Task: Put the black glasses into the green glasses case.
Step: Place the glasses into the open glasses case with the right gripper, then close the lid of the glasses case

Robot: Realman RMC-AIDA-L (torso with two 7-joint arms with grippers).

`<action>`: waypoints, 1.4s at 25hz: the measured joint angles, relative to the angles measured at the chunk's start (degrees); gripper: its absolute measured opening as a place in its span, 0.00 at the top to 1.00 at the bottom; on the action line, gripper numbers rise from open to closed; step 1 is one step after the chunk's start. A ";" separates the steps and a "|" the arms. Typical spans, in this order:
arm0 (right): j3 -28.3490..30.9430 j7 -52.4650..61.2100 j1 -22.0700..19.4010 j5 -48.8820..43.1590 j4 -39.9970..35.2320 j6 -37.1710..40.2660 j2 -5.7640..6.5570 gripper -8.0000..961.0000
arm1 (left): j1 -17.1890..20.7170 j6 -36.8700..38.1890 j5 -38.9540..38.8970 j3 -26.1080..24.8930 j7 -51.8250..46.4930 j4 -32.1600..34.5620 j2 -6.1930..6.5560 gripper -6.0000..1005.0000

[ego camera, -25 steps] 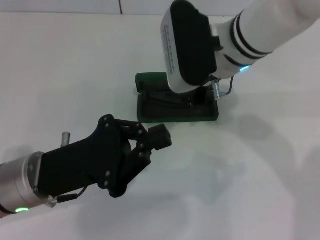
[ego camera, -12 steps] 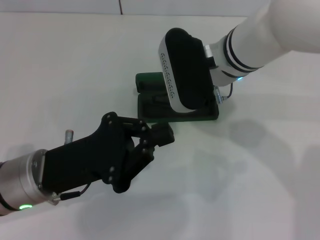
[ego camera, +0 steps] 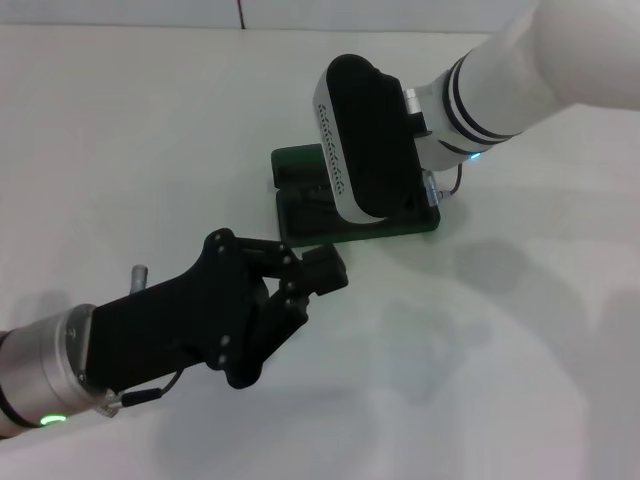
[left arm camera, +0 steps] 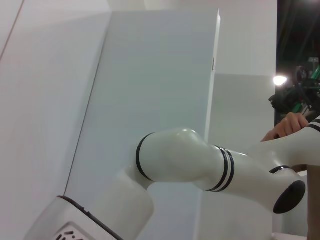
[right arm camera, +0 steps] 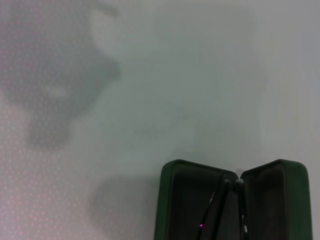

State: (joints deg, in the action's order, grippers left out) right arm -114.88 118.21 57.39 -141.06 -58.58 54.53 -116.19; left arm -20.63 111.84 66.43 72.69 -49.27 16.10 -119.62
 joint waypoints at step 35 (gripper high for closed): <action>17.67 -8.76 -32.53 26.62 -22.17 11.32 0.04 0.80 | -0.87 -1.78 0.58 -10.17 -8.42 4.97 5.40 0.95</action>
State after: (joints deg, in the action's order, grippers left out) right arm -97.21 109.45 24.86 -114.44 -80.76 65.85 -116.15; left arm -21.50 110.06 67.01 62.51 -57.69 21.08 -114.22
